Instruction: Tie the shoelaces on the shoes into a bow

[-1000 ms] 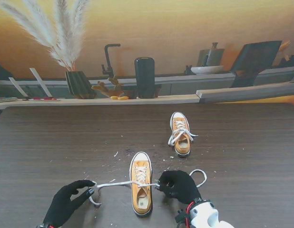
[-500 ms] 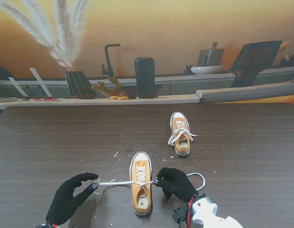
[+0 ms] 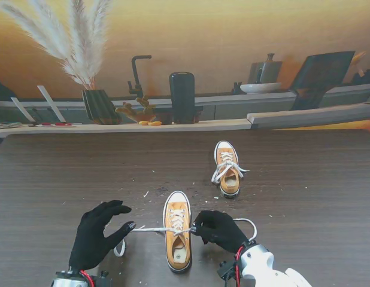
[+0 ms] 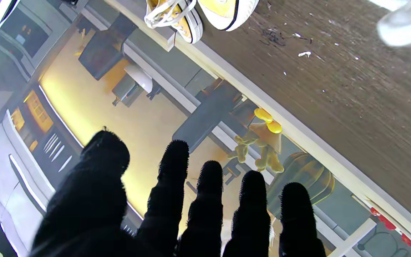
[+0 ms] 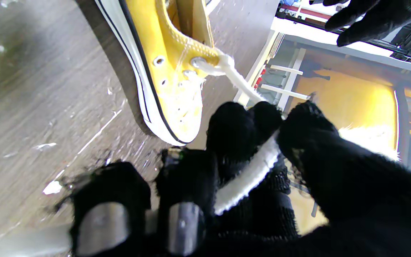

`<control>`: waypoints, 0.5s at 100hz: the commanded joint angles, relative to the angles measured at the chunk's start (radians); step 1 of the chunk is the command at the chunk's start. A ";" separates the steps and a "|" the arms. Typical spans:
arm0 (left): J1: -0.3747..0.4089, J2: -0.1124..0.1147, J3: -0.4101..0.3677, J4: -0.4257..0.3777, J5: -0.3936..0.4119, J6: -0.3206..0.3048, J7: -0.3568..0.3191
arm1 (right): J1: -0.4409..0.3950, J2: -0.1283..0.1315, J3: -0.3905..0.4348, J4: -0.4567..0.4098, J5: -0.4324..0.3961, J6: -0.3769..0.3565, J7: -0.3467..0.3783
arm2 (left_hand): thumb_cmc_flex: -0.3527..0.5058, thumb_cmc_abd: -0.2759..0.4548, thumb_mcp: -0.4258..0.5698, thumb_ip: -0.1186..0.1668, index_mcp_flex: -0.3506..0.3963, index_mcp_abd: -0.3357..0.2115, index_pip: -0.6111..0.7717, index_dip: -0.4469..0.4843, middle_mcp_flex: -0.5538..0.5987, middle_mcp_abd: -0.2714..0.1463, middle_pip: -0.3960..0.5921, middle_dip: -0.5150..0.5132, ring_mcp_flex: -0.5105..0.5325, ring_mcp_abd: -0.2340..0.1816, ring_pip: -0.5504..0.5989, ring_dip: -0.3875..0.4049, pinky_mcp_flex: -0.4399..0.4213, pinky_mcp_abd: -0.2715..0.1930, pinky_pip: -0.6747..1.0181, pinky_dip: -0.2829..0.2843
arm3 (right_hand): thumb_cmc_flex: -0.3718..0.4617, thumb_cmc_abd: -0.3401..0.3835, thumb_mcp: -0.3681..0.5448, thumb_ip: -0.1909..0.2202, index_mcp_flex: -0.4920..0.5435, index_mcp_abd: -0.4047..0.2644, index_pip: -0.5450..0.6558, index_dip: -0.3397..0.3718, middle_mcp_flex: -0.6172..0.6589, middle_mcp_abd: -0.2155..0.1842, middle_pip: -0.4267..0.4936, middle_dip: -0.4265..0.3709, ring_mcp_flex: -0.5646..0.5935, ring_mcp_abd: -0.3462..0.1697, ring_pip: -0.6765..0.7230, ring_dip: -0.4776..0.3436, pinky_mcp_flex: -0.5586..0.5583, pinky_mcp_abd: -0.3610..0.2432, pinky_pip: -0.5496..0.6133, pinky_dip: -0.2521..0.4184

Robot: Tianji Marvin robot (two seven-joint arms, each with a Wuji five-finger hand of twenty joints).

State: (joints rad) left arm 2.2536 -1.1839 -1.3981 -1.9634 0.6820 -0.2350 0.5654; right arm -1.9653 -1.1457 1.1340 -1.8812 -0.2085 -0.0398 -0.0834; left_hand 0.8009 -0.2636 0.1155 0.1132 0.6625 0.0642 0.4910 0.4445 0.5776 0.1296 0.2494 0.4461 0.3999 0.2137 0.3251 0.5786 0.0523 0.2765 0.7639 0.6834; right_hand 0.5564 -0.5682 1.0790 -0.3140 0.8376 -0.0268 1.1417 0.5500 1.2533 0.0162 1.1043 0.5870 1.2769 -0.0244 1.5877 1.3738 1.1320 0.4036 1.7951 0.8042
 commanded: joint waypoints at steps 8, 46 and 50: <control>-0.041 0.014 0.016 -0.004 0.019 0.053 -0.098 | 0.001 0.008 0.003 -0.013 -0.002 0.013 0.029 | -0.026 -0.006 0.011 -0.001 -0.007 -0.069 -0.087 -0.054 -0.015 -0.034 -0.011 -0.022 -0.031 -0.020 -0.036 -0.024 -0.016 -0.033 -0.031 0.011 | 0.000 0.014 -0.028 0.025 -0.013 -0.058 0.026 -0.019 -0.004 0.070 -0.008 0.003 0.036 -0.161 0.048 0.028 0.039 -0.026 0.153 0.010; -0.149 0.062 0.128 0.001 0.172 0.325 -0.281 | 0.000 0.015 0.011 -0.031 -0.004 0.033 0.058 | -0.035 -0.096 -0.006 0.006 -0.028 -0.034 -0.181 -0.102 -0.051 -0.038 -0.028 -0.026 -0.037 -0.041 -0.055 -0.025 -0.008 -0.059 -0.057 0.014 | 0.001 0.021 -0.037 0.026 -0.014 -0.060 0.022 -0.022 -0.005 0.070 -0.015 0.005 0.037 -0.161 0.046 0.032 0.039 -0.026 0.154 0.009; -0.159 0.066 0.143 0.001 0.185 0.351 -0.302 | 0.000 0.015 0.012 -0.032 -0.005 0.034 0.059 | -0.035 -0.098 -0.005 0.007 -0.019 -0.033 -0.176 -0.099 -0.049 -0.038 -0.026 -0.024 -0.039 -0.040 -0.054 -0.023 -0.004 -0.062 -0.055 0.016 | 0.001 0.022 -0.038 0.026 -0.014 -0.060 0.022 -0.022 -0.005 0.070 -0.016 0.005 0.037 -0.161 0.046 0.032 0.039 -0.026 0.154 0.009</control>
State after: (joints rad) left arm 2.1057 -1.1217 -1.2672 -1.9578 0.8496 0.0968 0.3011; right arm -1.9646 -1.1355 1.1428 -1.9040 -0.2138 -0.0095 -0.0403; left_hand 0.7915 -0.3255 0.1246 0.1132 0.6313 0.0650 0.3179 0.3641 0.5479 0.1182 0.2358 0.4370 0.3763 0.1963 0.2780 0.5672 0.0467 0.2743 0.7148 0.6834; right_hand 0.5564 -0.5639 1.0694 -0.3140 0.8374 -0.0346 1.1419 0.5402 1.2532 0.0161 1.0916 0.5868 1.2771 -0.0267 1.5879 1.3803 1.1324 0.4033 1.7959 0.8042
